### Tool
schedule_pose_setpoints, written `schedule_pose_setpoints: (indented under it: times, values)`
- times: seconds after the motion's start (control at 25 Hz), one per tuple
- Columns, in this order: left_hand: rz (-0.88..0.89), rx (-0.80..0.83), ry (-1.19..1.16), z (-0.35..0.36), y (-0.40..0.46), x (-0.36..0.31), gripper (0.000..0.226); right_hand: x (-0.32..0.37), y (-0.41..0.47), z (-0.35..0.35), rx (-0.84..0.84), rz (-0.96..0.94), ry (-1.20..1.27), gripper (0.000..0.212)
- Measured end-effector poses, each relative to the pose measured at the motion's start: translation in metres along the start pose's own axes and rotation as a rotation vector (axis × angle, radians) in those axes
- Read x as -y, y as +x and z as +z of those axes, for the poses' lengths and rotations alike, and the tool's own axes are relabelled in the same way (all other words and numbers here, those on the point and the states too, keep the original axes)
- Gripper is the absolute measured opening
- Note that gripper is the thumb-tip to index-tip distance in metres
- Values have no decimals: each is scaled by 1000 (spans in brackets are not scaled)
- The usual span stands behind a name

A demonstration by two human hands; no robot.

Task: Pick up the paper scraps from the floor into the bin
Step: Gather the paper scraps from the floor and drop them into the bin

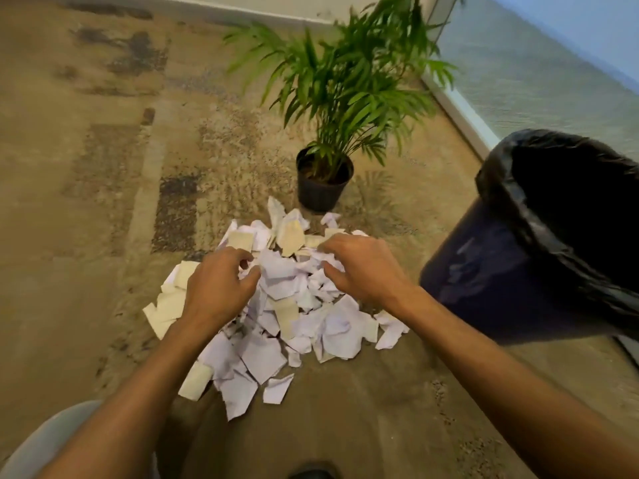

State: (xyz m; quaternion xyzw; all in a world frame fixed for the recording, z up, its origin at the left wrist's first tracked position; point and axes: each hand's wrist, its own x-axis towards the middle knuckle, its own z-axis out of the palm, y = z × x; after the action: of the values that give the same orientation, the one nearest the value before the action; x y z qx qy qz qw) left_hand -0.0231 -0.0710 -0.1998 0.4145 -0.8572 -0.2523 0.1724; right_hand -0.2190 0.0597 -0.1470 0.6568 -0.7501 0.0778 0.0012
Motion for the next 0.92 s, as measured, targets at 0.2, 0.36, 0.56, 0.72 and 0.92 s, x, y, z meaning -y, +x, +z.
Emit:
schedule_pose_setpoints:
  times: [0.2,0.36,0.56,0.72,0.92]
  values:
    - [-69,142,160,27,19,13,54,21,-3,48,204,48,29,49]
    - [-231,183,62,45,19,-1,71,47,-8,70,296,34,-99,65]
    - [-315,144,66,53,20,-11,66,65,-19,83,231,91,-37,34]
    - [-395,91,-223,47,21,-5,25,62,-25,73,99,134,-8,15]
    - [-471,127,-387,28,33,9,28,22,-6,37,-61,432,280,21]
